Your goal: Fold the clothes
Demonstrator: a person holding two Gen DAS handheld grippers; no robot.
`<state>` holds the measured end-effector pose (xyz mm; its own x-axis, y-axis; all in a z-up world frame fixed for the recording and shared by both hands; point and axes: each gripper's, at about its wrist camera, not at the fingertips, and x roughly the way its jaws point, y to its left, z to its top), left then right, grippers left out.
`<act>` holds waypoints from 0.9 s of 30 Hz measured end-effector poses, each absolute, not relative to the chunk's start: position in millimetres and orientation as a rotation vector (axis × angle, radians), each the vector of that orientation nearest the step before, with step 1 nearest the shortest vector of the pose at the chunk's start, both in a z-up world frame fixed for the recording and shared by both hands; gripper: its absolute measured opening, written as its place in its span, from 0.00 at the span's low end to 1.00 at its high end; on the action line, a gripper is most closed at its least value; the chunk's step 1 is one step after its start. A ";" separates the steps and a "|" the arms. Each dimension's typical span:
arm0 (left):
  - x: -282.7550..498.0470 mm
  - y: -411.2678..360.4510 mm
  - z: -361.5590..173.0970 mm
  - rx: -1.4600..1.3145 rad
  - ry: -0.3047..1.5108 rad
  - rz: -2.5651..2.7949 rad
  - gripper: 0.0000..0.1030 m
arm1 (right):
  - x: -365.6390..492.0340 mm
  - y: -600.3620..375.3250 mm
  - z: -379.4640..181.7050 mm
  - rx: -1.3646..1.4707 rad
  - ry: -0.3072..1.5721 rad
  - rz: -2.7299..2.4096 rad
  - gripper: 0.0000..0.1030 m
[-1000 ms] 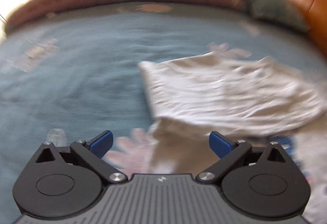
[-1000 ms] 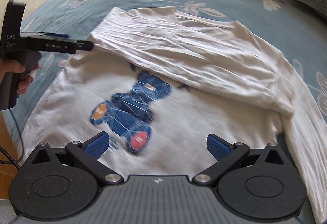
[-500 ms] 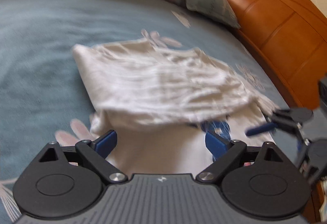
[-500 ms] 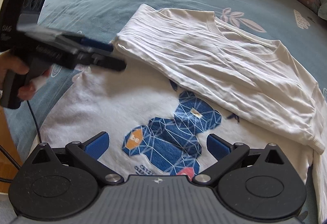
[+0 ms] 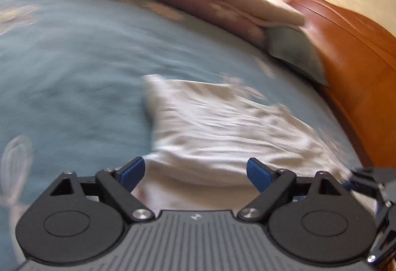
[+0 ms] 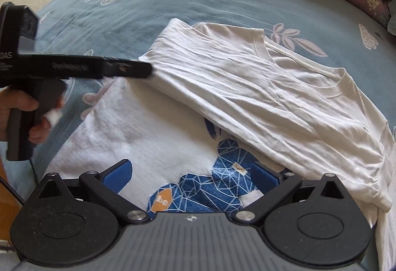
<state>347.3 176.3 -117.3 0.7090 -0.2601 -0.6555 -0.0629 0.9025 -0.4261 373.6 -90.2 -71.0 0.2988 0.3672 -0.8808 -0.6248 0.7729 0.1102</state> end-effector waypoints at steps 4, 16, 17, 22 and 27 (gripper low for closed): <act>333.1 200.6 -108.7 -0.524 0.774 -0.059 0.88 | 375.7 -95.6 -73.5 -0.259 1.090 0.655 1.00; 424.0 153.8 -108.1 -0.470 0.782 -0.348 0.88 | 376.4 -85.4 -77.4 -0.256 1.093 0.676 1.00; 431.1 150.4 -112.7 -0.419 0.796 -0.318 0.88 | 376.3 -86.5 -78.2 -0.254 1.096 0.671 1.00; 450.6 184.4 -108.9 -0.442 0.801 -0.164 0.86 | 374.2 -97.6 -80.6 -0.221 1.107 0.631 1.00; 449.2 180.8 -82.6 -0.485 0.757 -0.305 0.90 | 368.5 -105.4 -89.0 -0.183 1.125 0.611 1.00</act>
<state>449.2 180.8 -82.6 0.6912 -0.4317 -0.5796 0.0912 0.8477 -0.5226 368.5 -105.4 -89.0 0.2887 0.3648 -0.8852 -0.5438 0.8234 0.1620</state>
